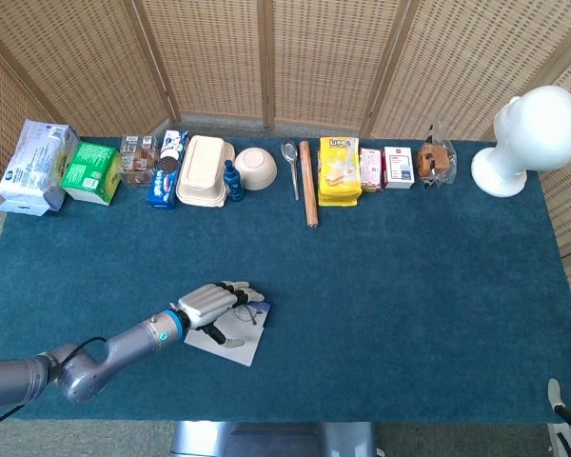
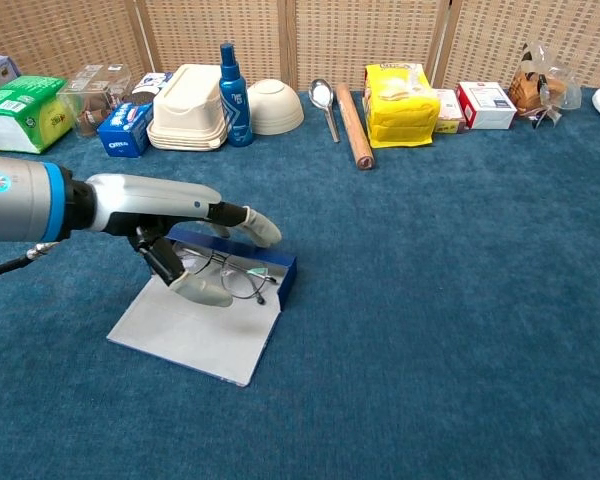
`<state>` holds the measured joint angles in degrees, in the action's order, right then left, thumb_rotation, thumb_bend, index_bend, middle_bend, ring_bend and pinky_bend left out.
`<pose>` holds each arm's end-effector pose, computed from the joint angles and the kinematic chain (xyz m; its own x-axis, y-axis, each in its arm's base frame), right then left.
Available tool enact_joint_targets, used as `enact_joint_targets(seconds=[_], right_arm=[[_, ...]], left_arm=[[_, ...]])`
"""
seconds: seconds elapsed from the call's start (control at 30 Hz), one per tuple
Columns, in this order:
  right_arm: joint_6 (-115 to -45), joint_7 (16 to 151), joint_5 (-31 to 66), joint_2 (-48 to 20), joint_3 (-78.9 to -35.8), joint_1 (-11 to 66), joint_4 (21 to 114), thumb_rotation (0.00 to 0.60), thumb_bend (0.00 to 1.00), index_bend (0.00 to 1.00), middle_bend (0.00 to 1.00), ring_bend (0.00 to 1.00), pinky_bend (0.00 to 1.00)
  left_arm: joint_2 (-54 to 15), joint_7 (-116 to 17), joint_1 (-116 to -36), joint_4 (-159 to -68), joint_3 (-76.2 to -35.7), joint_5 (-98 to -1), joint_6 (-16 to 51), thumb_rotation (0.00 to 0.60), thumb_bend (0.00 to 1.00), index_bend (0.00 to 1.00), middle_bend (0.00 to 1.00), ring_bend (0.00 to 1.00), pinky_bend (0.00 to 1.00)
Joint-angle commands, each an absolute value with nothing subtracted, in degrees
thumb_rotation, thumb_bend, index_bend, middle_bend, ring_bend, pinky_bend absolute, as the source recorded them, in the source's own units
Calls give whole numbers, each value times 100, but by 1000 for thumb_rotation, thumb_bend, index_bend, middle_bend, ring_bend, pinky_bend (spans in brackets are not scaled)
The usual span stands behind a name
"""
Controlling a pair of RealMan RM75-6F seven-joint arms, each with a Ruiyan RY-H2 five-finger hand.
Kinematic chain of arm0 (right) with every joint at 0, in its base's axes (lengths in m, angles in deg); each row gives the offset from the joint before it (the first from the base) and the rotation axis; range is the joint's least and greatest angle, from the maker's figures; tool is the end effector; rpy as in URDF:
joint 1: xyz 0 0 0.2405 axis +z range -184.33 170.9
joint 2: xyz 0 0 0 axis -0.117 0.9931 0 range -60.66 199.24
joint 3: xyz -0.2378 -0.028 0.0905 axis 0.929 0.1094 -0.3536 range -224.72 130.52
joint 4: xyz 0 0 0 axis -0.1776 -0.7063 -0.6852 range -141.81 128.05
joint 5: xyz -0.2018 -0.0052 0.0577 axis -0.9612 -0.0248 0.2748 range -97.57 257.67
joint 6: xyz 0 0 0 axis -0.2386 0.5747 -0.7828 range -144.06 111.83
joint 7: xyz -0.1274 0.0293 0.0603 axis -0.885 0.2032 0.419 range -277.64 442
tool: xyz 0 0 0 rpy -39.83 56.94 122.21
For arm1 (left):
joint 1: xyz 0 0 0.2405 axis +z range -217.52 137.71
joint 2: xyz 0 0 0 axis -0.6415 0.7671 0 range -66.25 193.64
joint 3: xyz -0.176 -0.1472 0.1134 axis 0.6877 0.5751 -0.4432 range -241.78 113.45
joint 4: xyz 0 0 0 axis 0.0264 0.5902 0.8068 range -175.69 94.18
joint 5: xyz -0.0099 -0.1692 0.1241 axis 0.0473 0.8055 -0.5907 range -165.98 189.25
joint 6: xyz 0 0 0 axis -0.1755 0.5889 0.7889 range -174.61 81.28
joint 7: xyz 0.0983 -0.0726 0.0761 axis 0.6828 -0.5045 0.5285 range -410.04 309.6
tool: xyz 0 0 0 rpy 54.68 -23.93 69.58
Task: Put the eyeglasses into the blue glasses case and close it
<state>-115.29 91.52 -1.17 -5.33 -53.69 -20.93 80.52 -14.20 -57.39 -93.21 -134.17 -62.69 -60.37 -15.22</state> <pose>-0.3502 -0.0772 0.1539 0.2303 0.2423 0.9425 -0.9269 0.3494 0.1367 -0.1289 0.3068 -0.0295 0.4288 0.6857 0.5882 0.8696 -0.4897 -0.0630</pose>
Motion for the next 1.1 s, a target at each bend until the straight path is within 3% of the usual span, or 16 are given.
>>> enact_joint_targets(seconds=[0.03, 0.33, 0.67, 1.1], right_arm=[[-11509, 9176, -118, -550, -5371, -2081, 8025, 600, 329, 0, 184, 0, 89], [-11420, 9205, -146, -583, -5382, -2002, 7970, 600, 328, 0, 183, 0, 89], [-11384, 9196, -131, -598, -5380, -1981, 7967, 600, 329, 0, 183, 0, 89], [-11425, 9168, -182, -584, -5360, -1981, 8001, 600, 328, 0, 184, 0, 89]], left_arm=[[-1296, -5714, -9267, -13533, -6316, -5995, -1493, 374, 226, 68, 114, 0, 80], [-1199, -5543, -9125, -13496, -6308, -5723, -1248, 377, 226, 51, 82, 0, 57], [-1138, -5439, -9122, -13551, -6401, -5372, -1449, 378, 226, 35, 76, 0, 62], [-851, -5632, -8938, -14085, -6516, -5903, -1443, 380, 226, 39, 79, 0, 55]])
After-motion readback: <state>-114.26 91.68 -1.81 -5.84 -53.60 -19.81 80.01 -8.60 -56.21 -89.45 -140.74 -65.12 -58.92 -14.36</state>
